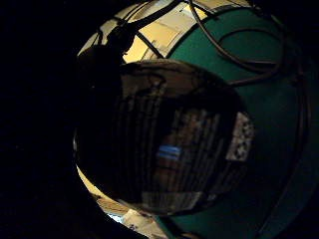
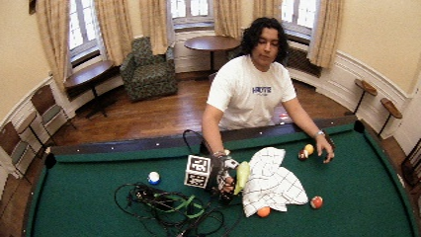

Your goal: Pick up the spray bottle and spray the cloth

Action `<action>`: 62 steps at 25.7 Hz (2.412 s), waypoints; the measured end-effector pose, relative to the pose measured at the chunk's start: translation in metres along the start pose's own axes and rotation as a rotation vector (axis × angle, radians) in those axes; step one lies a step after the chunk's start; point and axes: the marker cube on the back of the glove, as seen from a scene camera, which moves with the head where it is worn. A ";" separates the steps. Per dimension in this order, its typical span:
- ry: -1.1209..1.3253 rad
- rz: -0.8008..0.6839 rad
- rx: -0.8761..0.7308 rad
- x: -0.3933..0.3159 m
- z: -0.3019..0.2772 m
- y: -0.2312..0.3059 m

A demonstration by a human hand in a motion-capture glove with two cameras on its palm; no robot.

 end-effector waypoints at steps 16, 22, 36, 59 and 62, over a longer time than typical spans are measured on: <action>0.060 -0.020 0.026 -0.002 0.010 -0.006; 0.061 -0.019 0.047 -0.004 0.006 -0.005; 0.007 -0.047 0.123 -0.007 0.003 -0.016; 0.103 -0.104 0.116 -0.006 0.030 -0.053; 0.132 -0.110 0.131 -0.008 0.031 -0.052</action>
